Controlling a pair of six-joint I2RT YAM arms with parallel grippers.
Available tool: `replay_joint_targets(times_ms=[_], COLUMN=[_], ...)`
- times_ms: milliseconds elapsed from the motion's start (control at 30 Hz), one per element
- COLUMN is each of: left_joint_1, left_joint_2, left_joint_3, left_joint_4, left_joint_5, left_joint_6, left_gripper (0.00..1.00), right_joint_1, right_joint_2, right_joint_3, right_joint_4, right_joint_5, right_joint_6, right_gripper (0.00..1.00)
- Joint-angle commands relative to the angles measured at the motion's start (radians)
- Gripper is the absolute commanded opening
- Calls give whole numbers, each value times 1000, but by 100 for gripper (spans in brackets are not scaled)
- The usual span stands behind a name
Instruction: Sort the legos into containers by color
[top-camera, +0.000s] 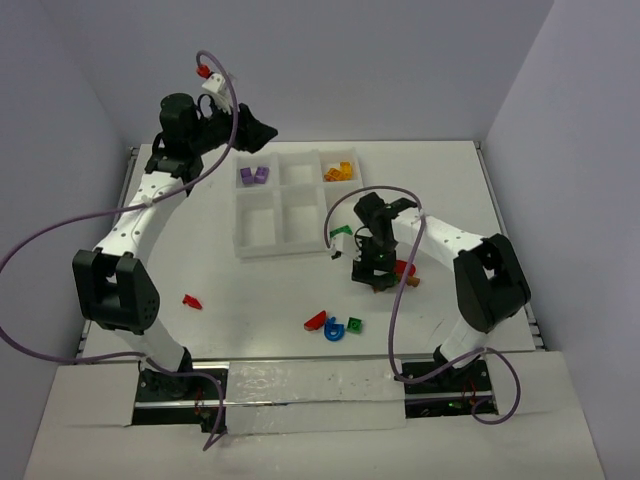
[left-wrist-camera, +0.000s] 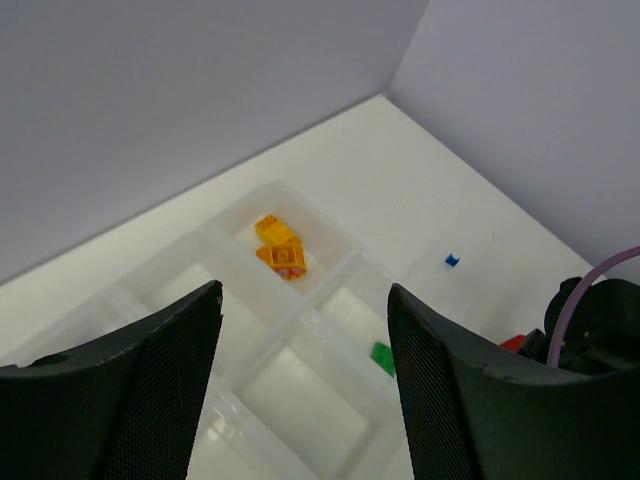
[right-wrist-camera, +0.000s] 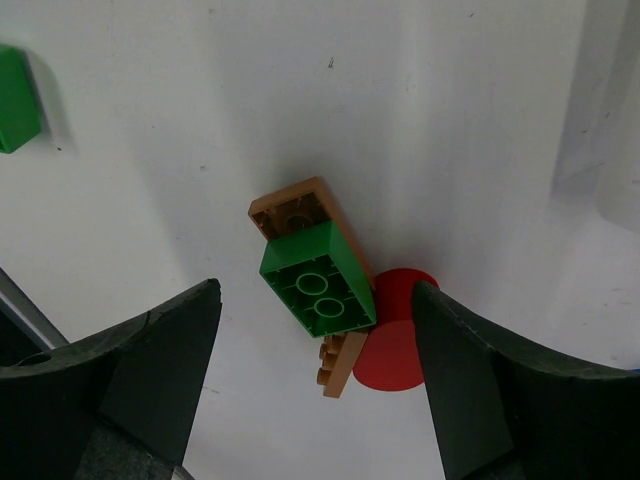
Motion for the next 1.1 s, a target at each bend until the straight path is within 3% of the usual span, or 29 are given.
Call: replay_joint_targets(times_ms=[0,233,333,367,633,800,967,1067], left_joint_1=[4,6,9,9,14,20,34,30], left_joint_2=[-48,-51,-50,-49,-52,-105,-146,-170], left_joint_3=[-24,-38,-40,-39,-44,-127,-231,-288], left_joint_4=[-20,-32,-32,-32,-75,-82,-26,113], left_joint_5=[3,-11,-21,-24,8,231,516,525], left_joint_6=[20,32,35,35,53,109,63,-75], left_gripper=[73,73,73,73,70,61,63,65], right_joint_1=[12,12,10,12,4,-31,-46,-42], right_joint_2=[23,36,31,25,-81,-170,-180,-170], right_joint_3=[-19,-86,-109,-112,-67,165,339,380], right_joint_4=[41,95,126,132,62,-70,48,210], right_joint_5=[40,66,80,82,21,-237,-493,-523], right_joint_6=[-46,-101,-121,-124,-143,-69,148,315], right_gripper=[83,77,64,56,29,0,0,0])
